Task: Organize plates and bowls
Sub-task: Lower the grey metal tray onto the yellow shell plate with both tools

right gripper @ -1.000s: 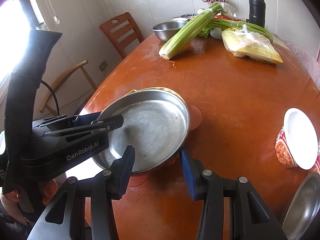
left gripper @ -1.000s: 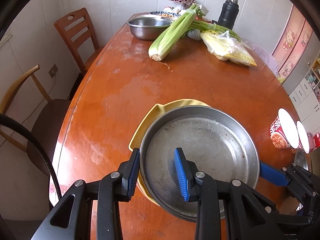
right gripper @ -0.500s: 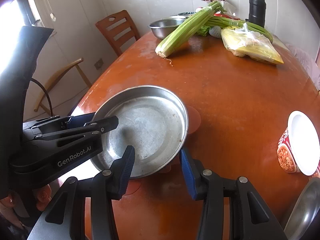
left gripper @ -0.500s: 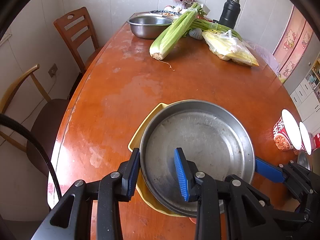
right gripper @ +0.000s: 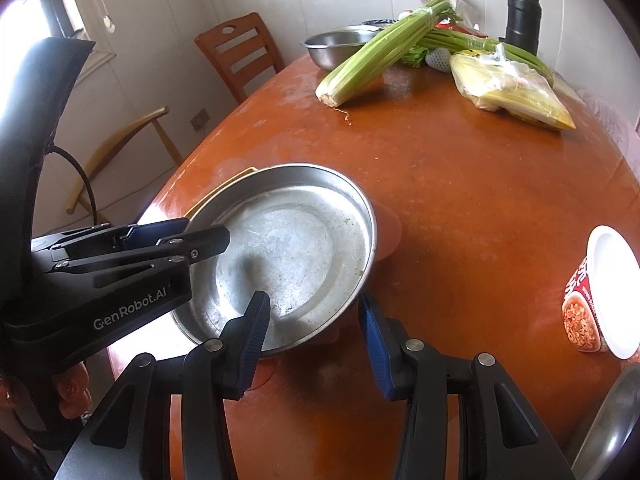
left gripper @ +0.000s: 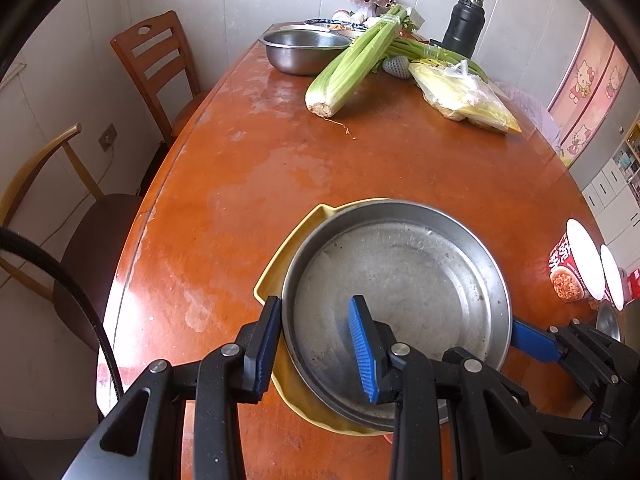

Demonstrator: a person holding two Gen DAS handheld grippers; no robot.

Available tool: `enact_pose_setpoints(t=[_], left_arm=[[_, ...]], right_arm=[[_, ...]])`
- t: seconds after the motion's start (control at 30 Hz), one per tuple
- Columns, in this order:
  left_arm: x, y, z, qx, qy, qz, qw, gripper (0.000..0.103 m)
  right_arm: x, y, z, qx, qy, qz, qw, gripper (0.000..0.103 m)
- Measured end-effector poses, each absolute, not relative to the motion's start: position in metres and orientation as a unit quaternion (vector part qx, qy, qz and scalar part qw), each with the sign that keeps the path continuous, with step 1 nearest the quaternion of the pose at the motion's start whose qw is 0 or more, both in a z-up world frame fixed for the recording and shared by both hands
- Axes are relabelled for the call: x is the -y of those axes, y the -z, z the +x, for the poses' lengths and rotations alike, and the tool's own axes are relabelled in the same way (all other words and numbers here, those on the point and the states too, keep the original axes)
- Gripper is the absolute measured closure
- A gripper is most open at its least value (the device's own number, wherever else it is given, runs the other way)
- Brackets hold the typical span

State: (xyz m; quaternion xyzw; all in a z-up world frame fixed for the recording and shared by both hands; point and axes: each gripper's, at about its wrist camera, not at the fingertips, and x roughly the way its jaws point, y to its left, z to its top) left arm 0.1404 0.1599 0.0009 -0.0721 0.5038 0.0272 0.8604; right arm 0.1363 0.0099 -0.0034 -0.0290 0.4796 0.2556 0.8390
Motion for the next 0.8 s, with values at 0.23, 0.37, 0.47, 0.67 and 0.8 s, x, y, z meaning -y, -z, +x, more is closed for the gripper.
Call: enact_pose_setpoints(t=[0.23,0.37,0.47,0.67,0.8], left_arm=[[-0.161,-0.006,0.137,-0.496,-0.033,-0.069,0.865,0.069],[-0.165,-0.009,0.134,-0.491,-0.034,-0.074,0.867,0.069],[-0.169,-0.012,0.132,-0.489,-0.036,-0.08,0.868,0.069],[-0.169,-0.016,0.127,-0.485,-0.036,-0.081,0.87,0.069],[-0.165,-0.021,0.123,-0.479,-0.02,-0.084,0.873,0.069]], right_arm=[[-0.009,0.003,0.137,-0.479,-0.259,-0.028,0.838,0.054],[-0.008,0.003,0.137,-0.479,-0.259,-0.026,0.838,0.054],[-0.008,0.001,0.136,-0.476,-0.26,-0.026,0.84,0.054],[-0.007,0.0,0.136,-0.476,-0.262,-0.022,0.839,0.054],[-0.005,-0.001,0.136,-0.475,-0.264,-0.021,0.839,0.054]])
